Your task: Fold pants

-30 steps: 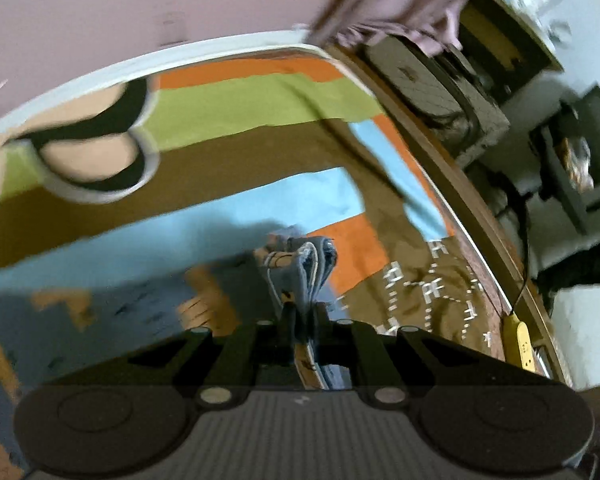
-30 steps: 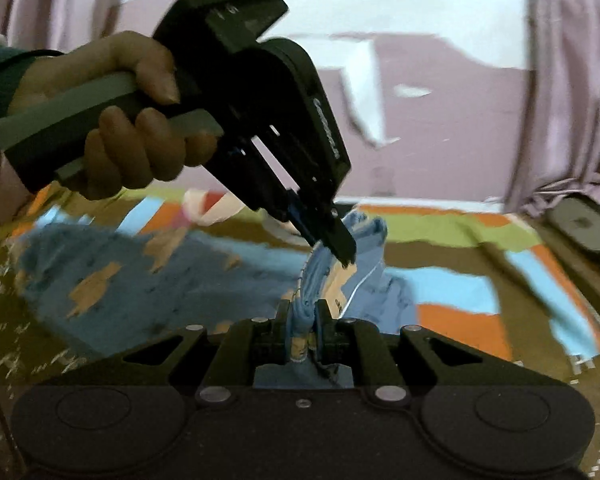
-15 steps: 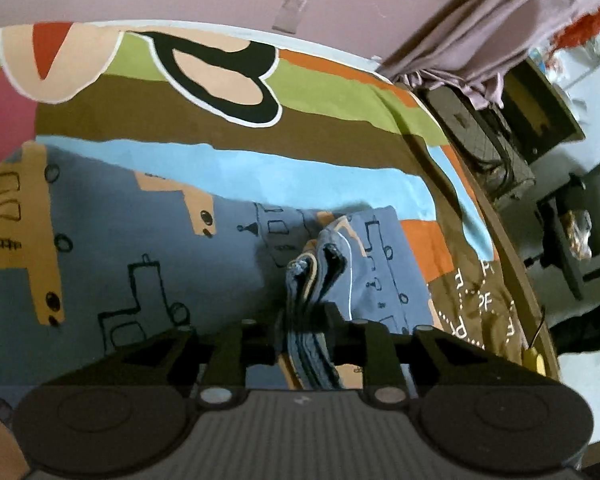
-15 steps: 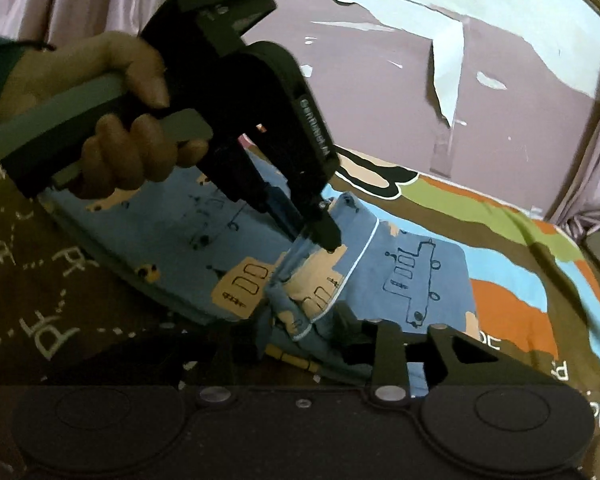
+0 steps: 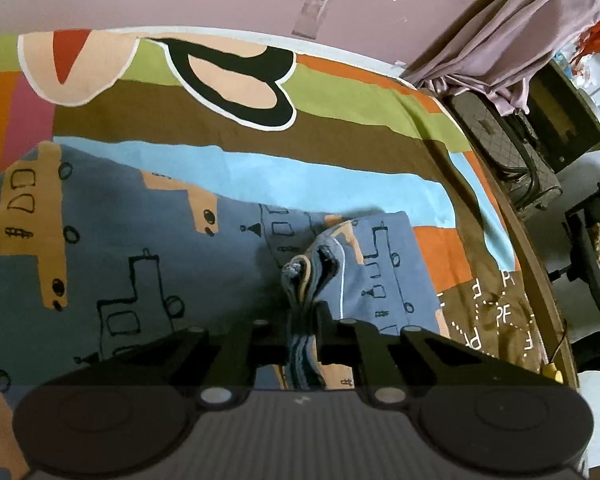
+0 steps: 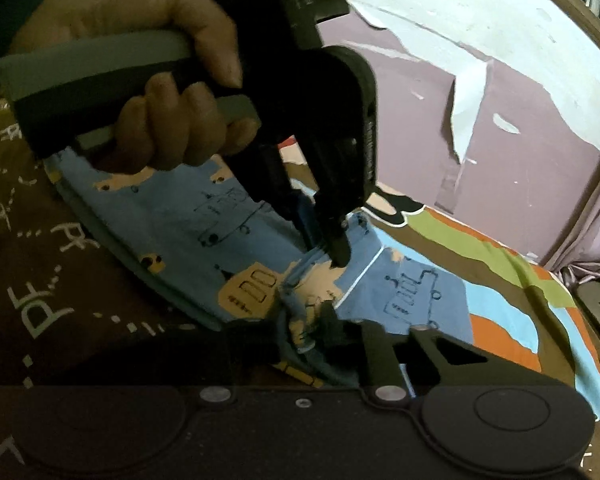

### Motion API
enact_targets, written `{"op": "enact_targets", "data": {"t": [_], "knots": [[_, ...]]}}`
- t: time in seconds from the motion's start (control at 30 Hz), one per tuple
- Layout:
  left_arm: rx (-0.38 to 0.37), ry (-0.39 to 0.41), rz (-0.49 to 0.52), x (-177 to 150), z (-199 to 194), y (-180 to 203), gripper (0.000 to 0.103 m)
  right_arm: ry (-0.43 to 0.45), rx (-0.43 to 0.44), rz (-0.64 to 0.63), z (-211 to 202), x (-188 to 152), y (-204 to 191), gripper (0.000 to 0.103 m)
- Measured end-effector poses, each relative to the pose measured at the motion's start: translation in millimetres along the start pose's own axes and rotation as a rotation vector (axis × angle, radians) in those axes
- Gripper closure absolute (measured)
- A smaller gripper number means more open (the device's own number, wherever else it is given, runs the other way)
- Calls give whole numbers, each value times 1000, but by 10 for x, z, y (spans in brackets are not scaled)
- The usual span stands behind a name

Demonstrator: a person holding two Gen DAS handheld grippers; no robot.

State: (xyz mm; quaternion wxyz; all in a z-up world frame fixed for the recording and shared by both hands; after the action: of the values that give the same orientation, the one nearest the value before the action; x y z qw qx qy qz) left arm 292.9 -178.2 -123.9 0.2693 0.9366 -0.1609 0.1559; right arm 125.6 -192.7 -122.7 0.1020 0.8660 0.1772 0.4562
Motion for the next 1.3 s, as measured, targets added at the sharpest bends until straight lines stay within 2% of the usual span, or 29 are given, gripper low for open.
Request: {"op": "enact_targets", "data": {"t": [0.1, 0.37, 0.63, 0.87, 0.93, 1.03, 1.3], "knots": [[8, 10, 9, -5, -63, 36, 93, 13, 6, 26, -52, 41, 59, 90], [44, 32, 34, -22, -332, 43, 93, 27, 20, 0, -162, 166, -10, 91], [70, 51, 53, -57, -499, -59, 93, -11, 45, -11, -160, 288, -180, 91], [70, 75, 50, -84, -756, -317, 93, 2, 98, -31, -166, 506, -465, 91], [39, 91, 51, -95, -871, -413, 93, 11, 122, -43, -175, 599, -543, 91], [-21, 116, 3, -130, -1028, -620, 93, 11, 166, -39, -168, 713, -667, 91], [49, 109, -6, -269, -962, -940, 93, -40, 236, -46, -6, 705, -947, 91]]}}
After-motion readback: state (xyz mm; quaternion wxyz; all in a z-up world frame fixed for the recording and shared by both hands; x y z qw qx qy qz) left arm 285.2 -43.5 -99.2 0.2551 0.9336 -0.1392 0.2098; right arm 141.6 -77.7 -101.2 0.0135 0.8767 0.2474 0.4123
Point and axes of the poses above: each gripper's, at about its wrist camera, not at the fingertips, and z roughly the way its jaws point, y to its right, x to its top, the point moved 8 cm from there along z, roughly the way its jaws point, and after that the axes turned 4 degrees about -y, right-handed, at the moved point
